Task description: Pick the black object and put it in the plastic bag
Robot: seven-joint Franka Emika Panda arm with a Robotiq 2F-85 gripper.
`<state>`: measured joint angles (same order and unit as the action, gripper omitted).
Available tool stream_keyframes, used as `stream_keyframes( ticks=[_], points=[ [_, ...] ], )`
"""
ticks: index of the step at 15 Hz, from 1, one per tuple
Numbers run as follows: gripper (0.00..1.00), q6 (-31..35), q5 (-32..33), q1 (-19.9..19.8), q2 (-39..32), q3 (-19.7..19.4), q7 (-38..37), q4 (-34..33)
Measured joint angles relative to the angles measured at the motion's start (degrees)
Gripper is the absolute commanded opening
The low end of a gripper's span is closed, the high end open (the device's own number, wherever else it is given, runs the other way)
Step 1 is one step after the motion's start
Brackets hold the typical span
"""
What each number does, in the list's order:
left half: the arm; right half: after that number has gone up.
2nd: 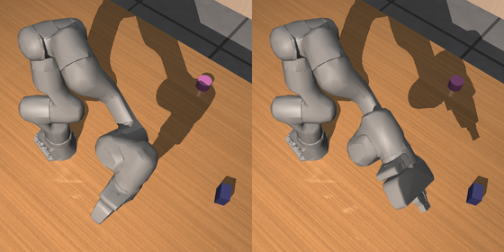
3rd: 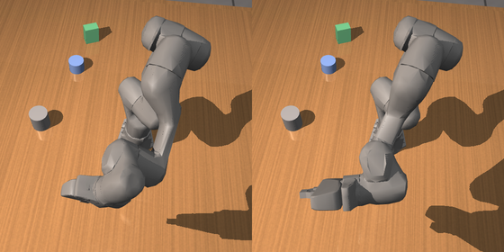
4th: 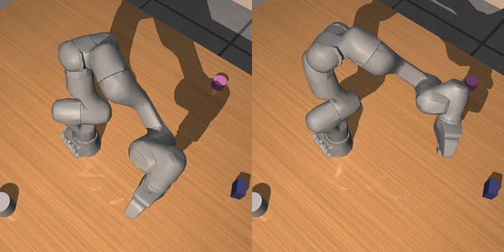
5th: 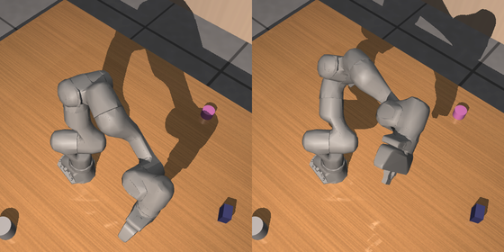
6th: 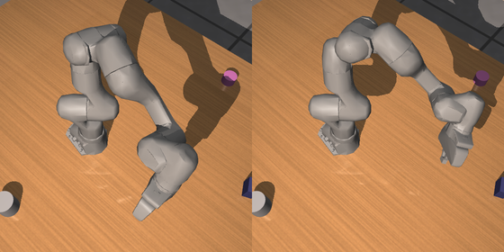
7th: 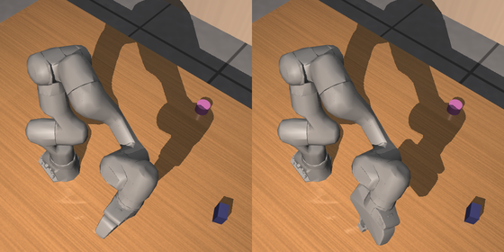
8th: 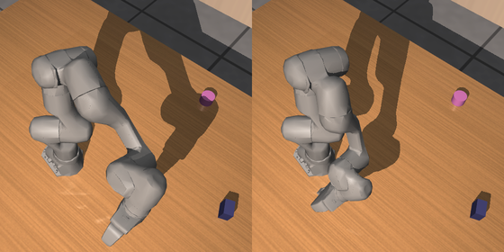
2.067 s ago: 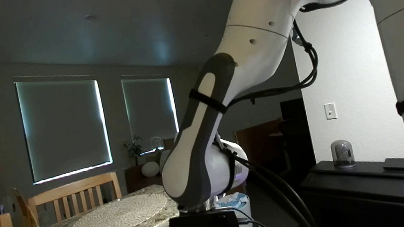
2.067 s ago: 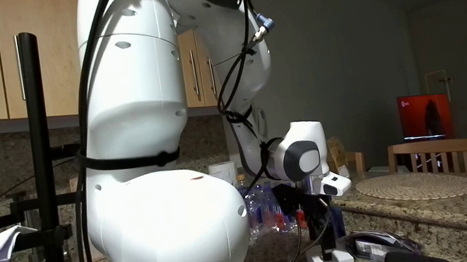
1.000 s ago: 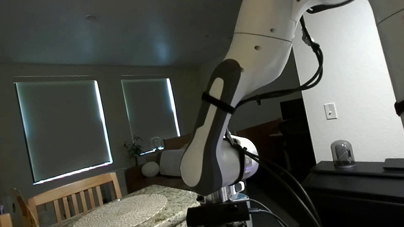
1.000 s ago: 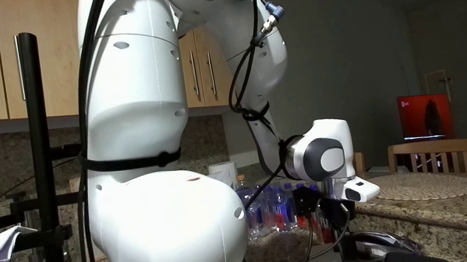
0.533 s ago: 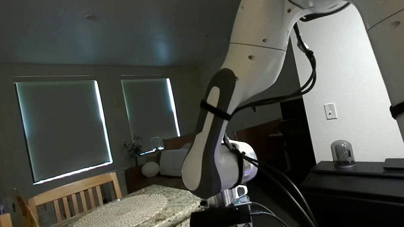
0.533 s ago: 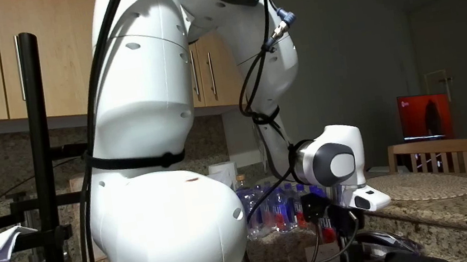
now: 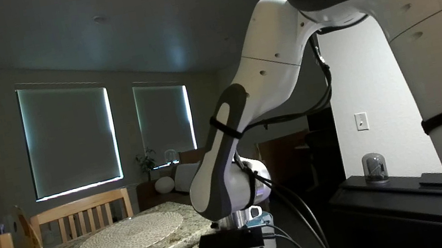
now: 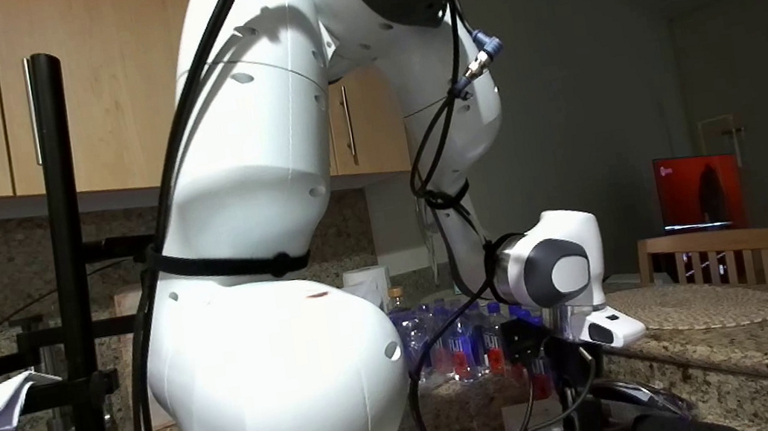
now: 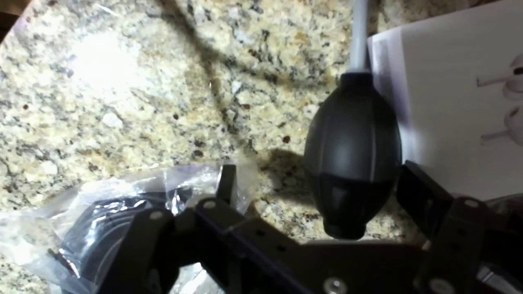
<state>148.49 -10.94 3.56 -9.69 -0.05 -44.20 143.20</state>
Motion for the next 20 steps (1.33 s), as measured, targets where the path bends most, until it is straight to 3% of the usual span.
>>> stream_keyframes(
  ticks=[6, 7, 9, 17, 20],
  points=[
    [1.0, -1.16, 0.0, 1.15, -2.07, 0.5, 0.0, -2.1],
    [0.75, -1.39, 0.0, 1.23, -2.68, 0.51, 0.0, -2.41],
    [0.67, -1.47, 0.0, 1.25, -3.76, 0.5, 0.0, -3.02],
    [0.16, -0.99, 0.08, 1.53, -4.67, 0.51, 0.08, -4.34],
    [0.09, -0.51, 0.03, 1.74, -4.56, 0.54, 0.21, -4.48]
  ],
)
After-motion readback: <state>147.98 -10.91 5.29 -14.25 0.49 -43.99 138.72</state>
